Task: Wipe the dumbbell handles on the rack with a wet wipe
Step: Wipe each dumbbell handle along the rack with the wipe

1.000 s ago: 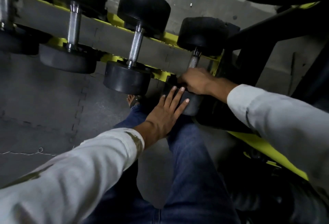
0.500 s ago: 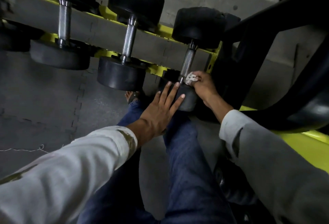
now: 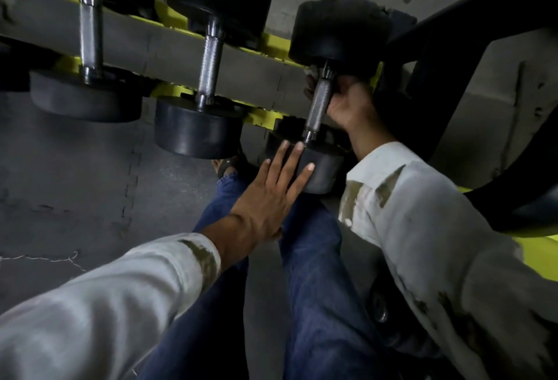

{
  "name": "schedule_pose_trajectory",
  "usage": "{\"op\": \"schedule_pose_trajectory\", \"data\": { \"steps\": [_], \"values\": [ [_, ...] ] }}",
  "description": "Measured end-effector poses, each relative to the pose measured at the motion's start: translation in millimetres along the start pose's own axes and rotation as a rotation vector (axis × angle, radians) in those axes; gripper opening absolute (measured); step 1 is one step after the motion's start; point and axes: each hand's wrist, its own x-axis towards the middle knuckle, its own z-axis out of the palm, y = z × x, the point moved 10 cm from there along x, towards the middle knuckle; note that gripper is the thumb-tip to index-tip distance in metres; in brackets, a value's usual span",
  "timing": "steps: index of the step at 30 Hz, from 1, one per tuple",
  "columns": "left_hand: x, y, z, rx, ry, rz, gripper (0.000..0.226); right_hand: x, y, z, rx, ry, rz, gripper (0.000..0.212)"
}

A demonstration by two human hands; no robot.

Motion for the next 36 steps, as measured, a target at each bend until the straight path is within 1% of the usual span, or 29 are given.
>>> {"op": "schedule_pose_trajectory", "data": {
  "steps": [2, 3, 4, 6, 7, 8, 9, 10, 11, 12, 13, 15, 16, 17, 18, 20, 21, 22, 23, 25, 26, 27, 28, 30, 31, 32, 34, 36],
  "values": [
    [-2, 1, -2, 0.013, -0.010, 0.001, 0.139, -4, 2, -10, -0.052, 0.077, -0.112, 0.016],
    [-2, 2, -3, 0.018, -0.013, 0.002, 0.139, -11, 1, -20, -0.139, 0.155, -0.197, 0.009],
    [-3, 2, -4, 0.019, -0.014, 0.004, 0.138, -21, -5, -30, -0.231, 0.221, -0.296, 0.008],
    [-3, 2, -5, 0.014, -0.018, 0.013, 0.134, -54, -30, -34, -0.550, 0.366, -0.606, 0.016],
    [-4, 2, -4, 0.009, -0.019, 0.015, 0.132, -74, -42, -22, -0.754, 0.386, -0.780, 0.014],
    [-4, 2, -4, 0.006, -0.014, 0.016, 0.130, -86, -45, -6, -0.998, 0.346, -0.941, 0.009],
    [-4, 2, -5, 0.007, -0.002, 0.016, 0.128, -99, -40, 15, -1.270, 0.258, -1.083, 0.005],
    [-3, 2, -5, 0.012, 0.008, 0.016, 0.127, -101, -28, 32, -1.532, 0.147, -1.191, 0.009],
    [-3, 1, -4, 0.012, 0.012, 0.016, 0.125, -100, -17, 44, -1.748, 0.042, -1.245, 0.017],
    [-3, 1, -3, 0.008, 0.015, 0.015, 0.124, -95, -10, 51, -1.902, -0.020, -1.265, 0.025],
    [-2, 1, -2, 0.006, 0.020, 0.016, 0.122, -92, -9, 56, -2.014, -0.033, -1.270, 0.031],
    [-1, 2, -2, 0.007, 0.030, 0.014, 0.120, -87, -19, 59, -2.136, 0.022, -1.272, 0.035],
    [-1, 1, -2, 0.008, 0.029, 0.012, 0.119, -86, -20, 57, -2.155, 0.021, -1.264, 0.036],
    [-1, 1, -1, 0.009, 0.030, 0.013, 0.118, -85, -14, 54, -2.186, -0.038, -1.217, 0.037],
    [-1, 1, -1, 0.010, 0.034, 0.015, 0.118, -87, 0, 49, -2.226, -0.166, -1.158, 0.036],
    [-1, 1, -1, 0.012, 0.031, 0.017, 0.122, -95, 33, 45, -2.384, -0.479, -1.020, 0.034],
    [-2, 1, -1, 0.010, 0.027, 0.017, 0.124, -97, 39, 47, -2.472, -0.572, -0.971, 0.032],
    [-2, 1, -1, 0.013, 0.031, 0.013, 0.126, -92, 35, 53, -2.540, -0.589, -0.966, 0.030],
    [-2, 0, -1, 0.020, 0.042, 0.011, 0.128, -87, 24, 62, -2.573, -0.527, -0.959, 0.030],
    [-1, 0, -1, 0.022, 0.047, 0.009, 0.132, -75, 1, 77, -2.561, -0.349, -0.976, 0.030],
    [-1, 0, -1, 0.013, 0.040, 0.008, 0.133, -72, -4, 78, -2.575, -0.286, -0.986, 0.029],
    [-1, 1, -1, 0.009, 0.036, 0.009, 0.135, -72, 0, 76, -2.638, -0.271, -0.953, 0.027],
    [-1, 1, 0, 0.012, 0.038, 0.009, 0.136, -74, 13, 72, -2.738, -0.329, -0.901, 0.026],
    [-1, 1, 0, 0.013, 0.030, 0.010, 0.138, -82, 48, 65, -2.933, -0.510, -0.673, 0.026],
    [-1, 0, 0, 0.006, 0.022, 0.010, 0.139, -81, 60, 66, -3.023, -0.544, -0.561, 0.026],
    [-1, 0, 1, 0.000, 0.015, 0.012, 0.140, -76, 64, 71, -3.105, -0.528, -0.479, 0.025],
    [-2, -2, 0, 0.010, -0.001, 0.013, 0.140, -66, 69, 81, -3.197, -0.427, -0.332, 0.027],
    [-1, 0, -3, 0.007, -0.011, 0.015, 0.139, -61, 76, 78, -3.175, -0.448, -0.135, 0.029]
  ]
}}
